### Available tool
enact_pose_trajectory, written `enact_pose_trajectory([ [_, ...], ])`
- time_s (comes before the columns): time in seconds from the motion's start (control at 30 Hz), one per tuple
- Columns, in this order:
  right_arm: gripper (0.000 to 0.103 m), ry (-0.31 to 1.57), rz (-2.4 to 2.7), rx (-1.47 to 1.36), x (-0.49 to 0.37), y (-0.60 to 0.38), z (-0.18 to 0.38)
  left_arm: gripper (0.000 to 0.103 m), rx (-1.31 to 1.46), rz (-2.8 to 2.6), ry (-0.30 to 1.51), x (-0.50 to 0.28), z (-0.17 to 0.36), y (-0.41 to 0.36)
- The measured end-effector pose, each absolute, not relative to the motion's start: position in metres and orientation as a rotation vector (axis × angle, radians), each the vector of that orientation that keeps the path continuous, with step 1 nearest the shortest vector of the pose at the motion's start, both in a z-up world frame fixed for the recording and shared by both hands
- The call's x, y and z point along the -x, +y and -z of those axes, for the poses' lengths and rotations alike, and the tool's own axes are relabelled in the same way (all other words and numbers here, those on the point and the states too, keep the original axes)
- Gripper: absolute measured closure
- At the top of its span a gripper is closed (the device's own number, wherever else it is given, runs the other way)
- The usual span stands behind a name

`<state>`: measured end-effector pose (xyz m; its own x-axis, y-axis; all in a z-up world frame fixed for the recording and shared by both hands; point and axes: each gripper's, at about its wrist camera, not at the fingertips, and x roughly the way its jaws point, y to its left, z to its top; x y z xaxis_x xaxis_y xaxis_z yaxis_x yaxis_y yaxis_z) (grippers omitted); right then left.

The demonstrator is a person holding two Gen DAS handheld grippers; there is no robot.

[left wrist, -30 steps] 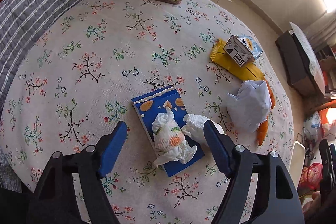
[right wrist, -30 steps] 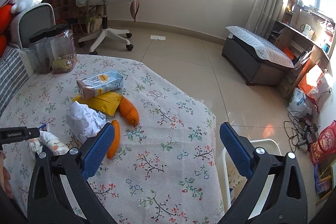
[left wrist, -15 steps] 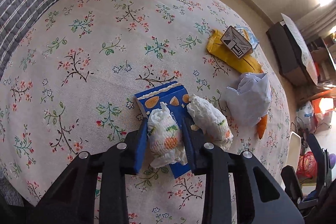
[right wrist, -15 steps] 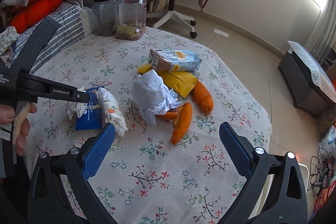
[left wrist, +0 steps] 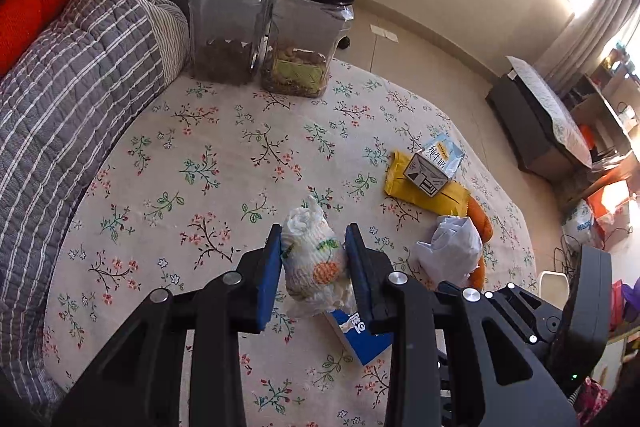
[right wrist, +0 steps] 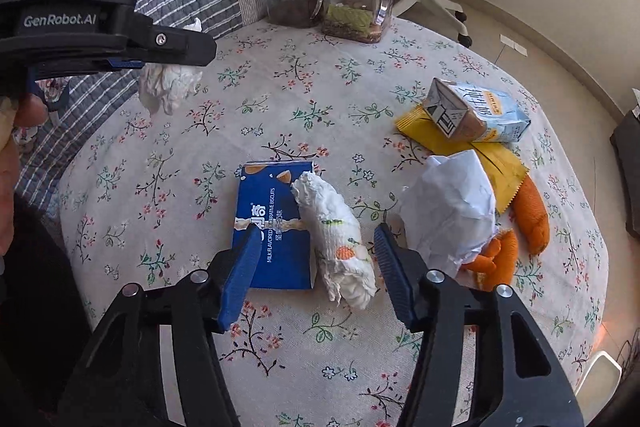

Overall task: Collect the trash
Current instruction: 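Grasp the orange-patterned tissue with the left tool while the right tool grasps the white tissue roll, then lift both tissues and carry them over the white bin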

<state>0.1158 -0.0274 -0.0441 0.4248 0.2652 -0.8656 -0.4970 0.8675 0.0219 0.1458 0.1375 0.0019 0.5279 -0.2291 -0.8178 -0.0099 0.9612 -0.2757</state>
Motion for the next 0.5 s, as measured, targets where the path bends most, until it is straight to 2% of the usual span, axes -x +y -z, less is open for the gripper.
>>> enact_pose_trajectory([
  [0.07, 0.059, 1.055, -0.472, 0.292, -0.122, -0.019, 0.054, 0.071, 0.274, 0.136, 1.02, -0.148, 0.002, 0.141],
  [0.27, 0.059, 1.081, -0.436, 0.253, -0.134, -0.025, 0.062, 0.071, 0.318, 0.143, 1.007, -0.153, 0.002, 0.15],
  [0.33, 0.064, 1.087, -0.426, 0.259, -0.136, -0.024, 0.063, 0.071, 0.322, 0.152, 1.012, -0.154, 0.003, 0.149],
  [0.4, 0.075, 1.091, -0.407, 0.263, -0.139, -0.026, 0.064, 0.071, 0.325, 0.158, 1.014, -0.155, 0.003, 0.148],
  [0.5, 0.078, 1.106, -0.4, 0.224, -0.142, -0.033, 0.063, 0.071, 0.338, 0.164, 1.014, -0.156, 0.003, 0.149],
])
